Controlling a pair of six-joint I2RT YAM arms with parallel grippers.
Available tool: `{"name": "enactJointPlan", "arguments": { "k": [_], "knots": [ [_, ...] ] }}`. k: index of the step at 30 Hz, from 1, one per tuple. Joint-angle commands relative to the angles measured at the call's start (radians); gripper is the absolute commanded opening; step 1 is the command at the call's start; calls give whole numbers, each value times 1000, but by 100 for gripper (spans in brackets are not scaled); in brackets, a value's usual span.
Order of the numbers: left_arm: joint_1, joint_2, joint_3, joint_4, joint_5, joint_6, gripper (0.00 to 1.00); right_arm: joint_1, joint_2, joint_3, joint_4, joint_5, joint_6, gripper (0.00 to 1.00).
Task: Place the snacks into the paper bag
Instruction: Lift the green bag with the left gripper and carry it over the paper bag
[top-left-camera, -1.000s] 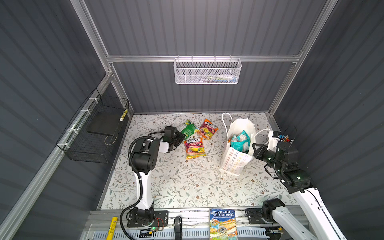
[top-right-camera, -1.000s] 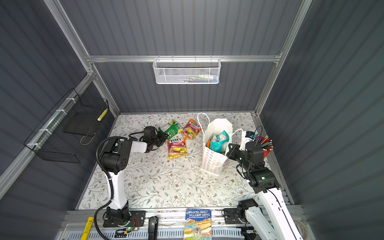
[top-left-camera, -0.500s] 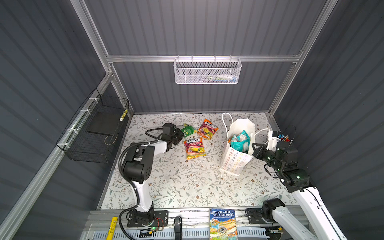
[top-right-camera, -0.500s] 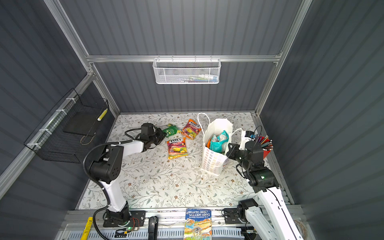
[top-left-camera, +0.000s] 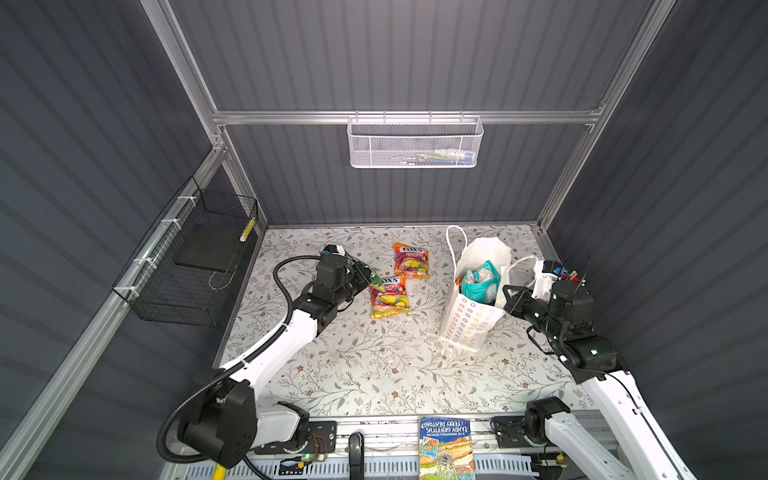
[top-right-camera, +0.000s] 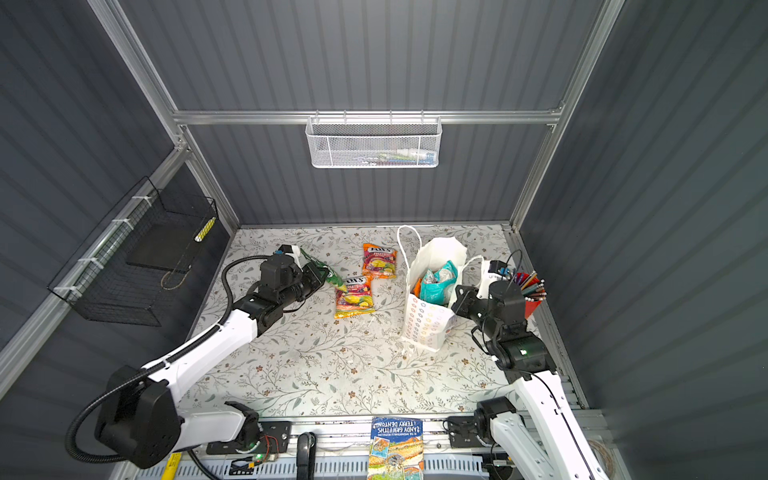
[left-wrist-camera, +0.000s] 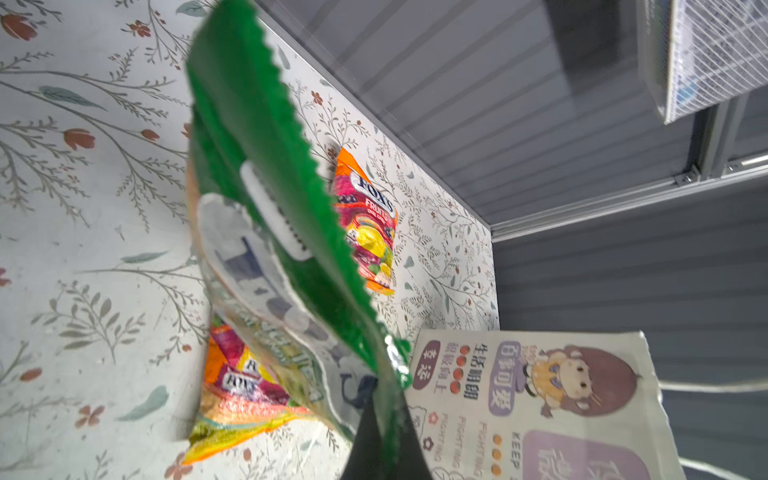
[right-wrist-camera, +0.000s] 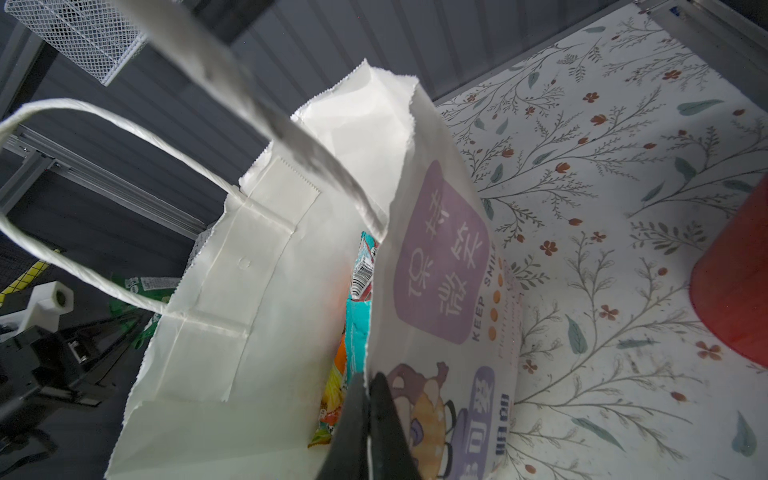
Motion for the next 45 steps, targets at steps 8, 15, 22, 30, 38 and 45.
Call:
{"name": "enactJointPlan", "arguments": {
  "k": [8,15,22,30,38,45],
  "knots": [
    [-170,-174,81,-161,-117,34,0,6,-1,16,-14,-28,-21,0],
    [-177,-109,387,-362,-111,155,0,8,22,10,8,-88,-16,0],
    [-181,32,735,-423,41,223,0,13,37,17,-5,-71,-31,0],
    [-342,288,1098,-495,131,338,0,27,23,15,-2,-57,-40,0],
    [-463,586,1513,-679,50,448,0,29,25,22,-17,-43,-39,0],
    [-462,714,1561,-725,41,506,0,29,-39,14,-22,12,-30,0]
  ]
}}
